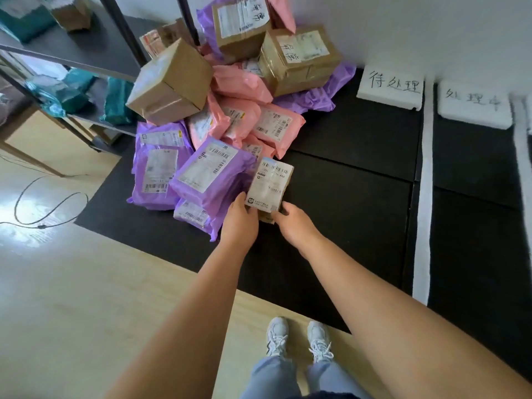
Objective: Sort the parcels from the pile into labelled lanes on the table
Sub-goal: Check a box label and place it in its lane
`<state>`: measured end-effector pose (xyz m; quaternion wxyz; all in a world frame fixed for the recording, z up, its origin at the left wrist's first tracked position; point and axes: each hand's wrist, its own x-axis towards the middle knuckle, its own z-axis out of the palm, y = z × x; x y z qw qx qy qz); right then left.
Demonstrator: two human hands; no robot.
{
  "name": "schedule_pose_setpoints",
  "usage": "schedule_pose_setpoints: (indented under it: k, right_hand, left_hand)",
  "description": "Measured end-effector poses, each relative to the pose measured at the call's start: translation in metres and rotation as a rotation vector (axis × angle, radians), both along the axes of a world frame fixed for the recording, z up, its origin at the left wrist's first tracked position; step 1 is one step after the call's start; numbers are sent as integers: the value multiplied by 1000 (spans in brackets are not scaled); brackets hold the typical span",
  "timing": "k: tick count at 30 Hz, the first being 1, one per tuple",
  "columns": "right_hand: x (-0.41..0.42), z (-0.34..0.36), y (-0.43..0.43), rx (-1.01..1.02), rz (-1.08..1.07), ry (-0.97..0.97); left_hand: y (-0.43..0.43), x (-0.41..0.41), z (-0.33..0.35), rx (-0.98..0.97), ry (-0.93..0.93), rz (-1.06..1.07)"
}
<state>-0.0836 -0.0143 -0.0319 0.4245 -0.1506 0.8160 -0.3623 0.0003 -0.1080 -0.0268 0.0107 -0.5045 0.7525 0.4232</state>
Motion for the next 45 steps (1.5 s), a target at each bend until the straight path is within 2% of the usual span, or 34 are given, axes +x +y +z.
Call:
schedule_pose_setpoints:
  k: [7, 15, 23, 30, 35, 41, 45]
  right_hand:
    - [-2, 5, 23, 7, -194, -13]
    - [-7, 48, 88, -80, -387, -61]
    - [-15, 118, 153, -237, -381, 38]
    - [-11, 161, 185, -404, -405, 128]
    - [-6, 183, 197, -462, -514, 266]
    - [-3, 199, 207, -545, -577, 278]
    - [3, 205, 211, -583, -563, 310]
  left_hand:
    - [20, -6, 5, 119, 89, 7]
    - [67, -17, 44, 185, 225, -5]
    - [102, -35, 98, 289, 448, -5]
    - [122, -39, 149, 354, 623, -155]
    - [135, -40, 171, 364, 683, -220]
    - [143, -38, 185, 384, 738, -317]
    - [147, -34, 193, 484, 788, -344]
